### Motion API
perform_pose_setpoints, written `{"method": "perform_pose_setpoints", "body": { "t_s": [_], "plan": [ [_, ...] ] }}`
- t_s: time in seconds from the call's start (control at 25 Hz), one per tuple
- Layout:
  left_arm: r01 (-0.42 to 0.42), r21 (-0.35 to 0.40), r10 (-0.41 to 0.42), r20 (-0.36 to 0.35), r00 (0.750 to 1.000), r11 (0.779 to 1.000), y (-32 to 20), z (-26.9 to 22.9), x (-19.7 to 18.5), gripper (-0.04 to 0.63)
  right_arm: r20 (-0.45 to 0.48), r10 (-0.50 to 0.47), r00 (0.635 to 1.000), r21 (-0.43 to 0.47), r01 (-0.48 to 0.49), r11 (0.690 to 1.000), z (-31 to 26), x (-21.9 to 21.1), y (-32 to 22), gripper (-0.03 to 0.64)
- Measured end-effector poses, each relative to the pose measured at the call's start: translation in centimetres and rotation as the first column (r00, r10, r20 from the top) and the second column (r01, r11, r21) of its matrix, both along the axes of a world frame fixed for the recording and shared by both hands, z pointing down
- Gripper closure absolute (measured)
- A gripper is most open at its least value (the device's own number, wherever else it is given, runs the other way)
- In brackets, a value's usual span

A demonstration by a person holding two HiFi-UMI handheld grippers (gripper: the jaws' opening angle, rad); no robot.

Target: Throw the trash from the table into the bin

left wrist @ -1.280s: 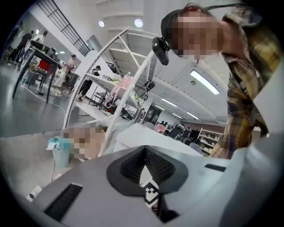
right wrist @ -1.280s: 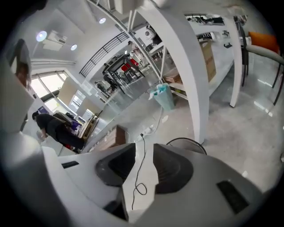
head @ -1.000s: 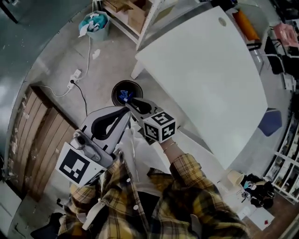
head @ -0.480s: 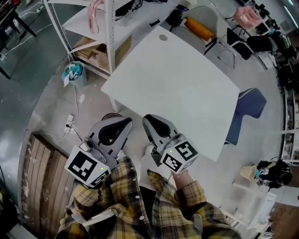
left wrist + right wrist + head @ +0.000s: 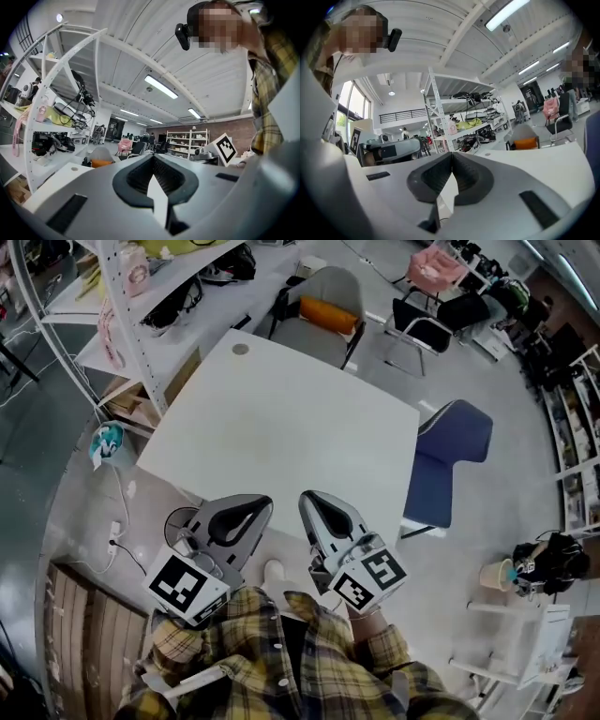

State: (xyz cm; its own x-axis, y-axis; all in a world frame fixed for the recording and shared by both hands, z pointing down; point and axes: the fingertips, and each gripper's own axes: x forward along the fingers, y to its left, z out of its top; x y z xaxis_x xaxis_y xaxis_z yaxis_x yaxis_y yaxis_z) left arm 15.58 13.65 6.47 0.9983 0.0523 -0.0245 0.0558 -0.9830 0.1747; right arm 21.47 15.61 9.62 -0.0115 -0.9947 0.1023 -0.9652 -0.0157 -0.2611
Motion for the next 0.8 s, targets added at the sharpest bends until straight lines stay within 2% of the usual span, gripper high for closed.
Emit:
{"method": "perform_pose_setpoints", "body": {
  "t_s": [0.16,0.32,0.8],
  "plan": [
    [-0.024,0.003,0.024,-0.003,1.0,1.0,3.5,-0.2,3.9,0.589,-0.064,0.022,0.998,0.013,-0.021,1.0,-1.2,3.2,3.5,0.617],
    [-0.053,0.018,0.053,0.012,0.999,0.998,5.7,-0.2,6.3,0.589,-0.086,0.044,0.995,0.014,-0.043,0.999,-1.7,5.3,5.5,0.617],
    [-0.132,0.04,0.131,0.035,0.991,0.99,6.9,-0.8,8.8,0.589,-0.098,0.088,0.991,0.01,-0.088,0.996,-2.3,6.9,6.1,0.618]
  ]
}}
